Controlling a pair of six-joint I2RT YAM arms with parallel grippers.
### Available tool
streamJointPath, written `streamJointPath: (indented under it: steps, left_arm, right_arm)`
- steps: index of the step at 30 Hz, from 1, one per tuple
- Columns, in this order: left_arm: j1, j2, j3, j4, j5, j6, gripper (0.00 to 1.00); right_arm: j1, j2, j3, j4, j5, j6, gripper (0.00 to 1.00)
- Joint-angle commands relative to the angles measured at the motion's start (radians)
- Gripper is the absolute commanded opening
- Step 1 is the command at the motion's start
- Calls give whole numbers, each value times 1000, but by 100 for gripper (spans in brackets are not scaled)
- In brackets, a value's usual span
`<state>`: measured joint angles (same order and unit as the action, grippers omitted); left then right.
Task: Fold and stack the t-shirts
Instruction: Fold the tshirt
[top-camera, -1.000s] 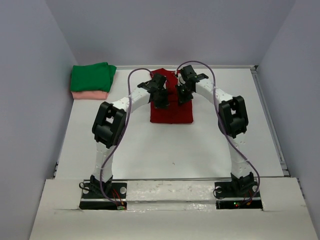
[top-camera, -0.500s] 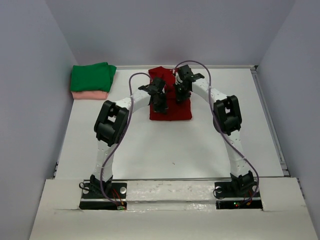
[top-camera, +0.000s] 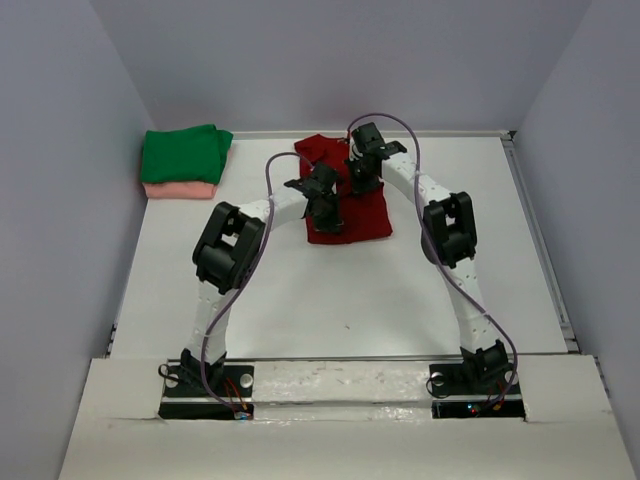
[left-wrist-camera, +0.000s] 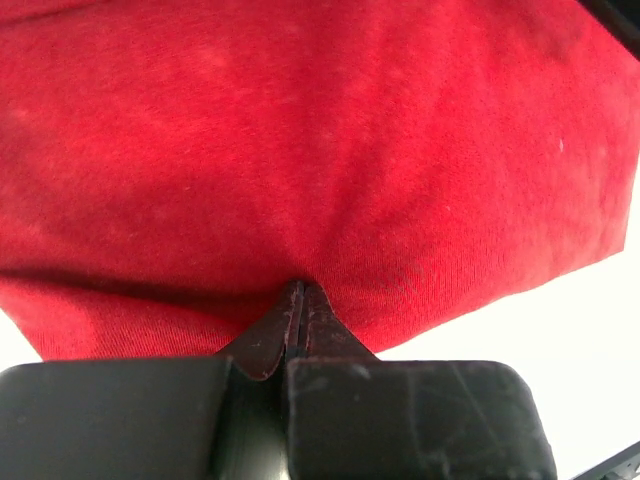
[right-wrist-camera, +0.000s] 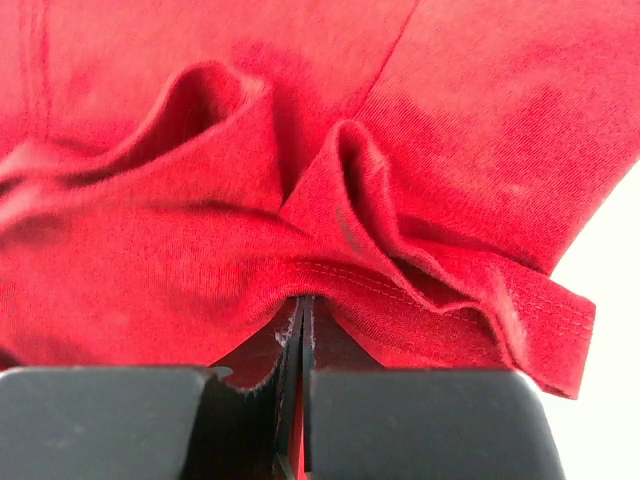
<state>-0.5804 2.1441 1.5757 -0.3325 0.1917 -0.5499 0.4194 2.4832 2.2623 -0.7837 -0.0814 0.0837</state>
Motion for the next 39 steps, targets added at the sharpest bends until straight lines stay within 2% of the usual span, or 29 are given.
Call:
streamJointPath:
  steps: [1,10,21,24,28,33,36,39]
  left_arm:
    - [-50,34,-62,-28,17,-4,0]
    - [-110,10,-164,4,32,-12,0]
    - [-191,14,-180,15,46,-30,0]
    - [-197,4,-184,15,29,-41,0]
    - [-205,-74,-184,10,-46,-56,0]
    - [-207,-153,-102,-105,-197,-27,0]
    - [-207,-196,-18,-195,-334,-7,0]
    - [-188,-214,18,-259,-386,4,3]
  right_arm:
    - [-8,51,91,0,43,-30,0]
    - [-28,123,236,15,71,-68,0]
    - [-37,125,302,66,-4,-114,0]
    - [-37,80,290,63,-21,-113,0]
    - [-37,-25,163,54,-1,-98,0]
    - [-47,-193,-74,46,156,-64,0]
    - [-82,-288,-214,46,189,-24,9]
    - [-102,-364,-318,44,224,-16,16]
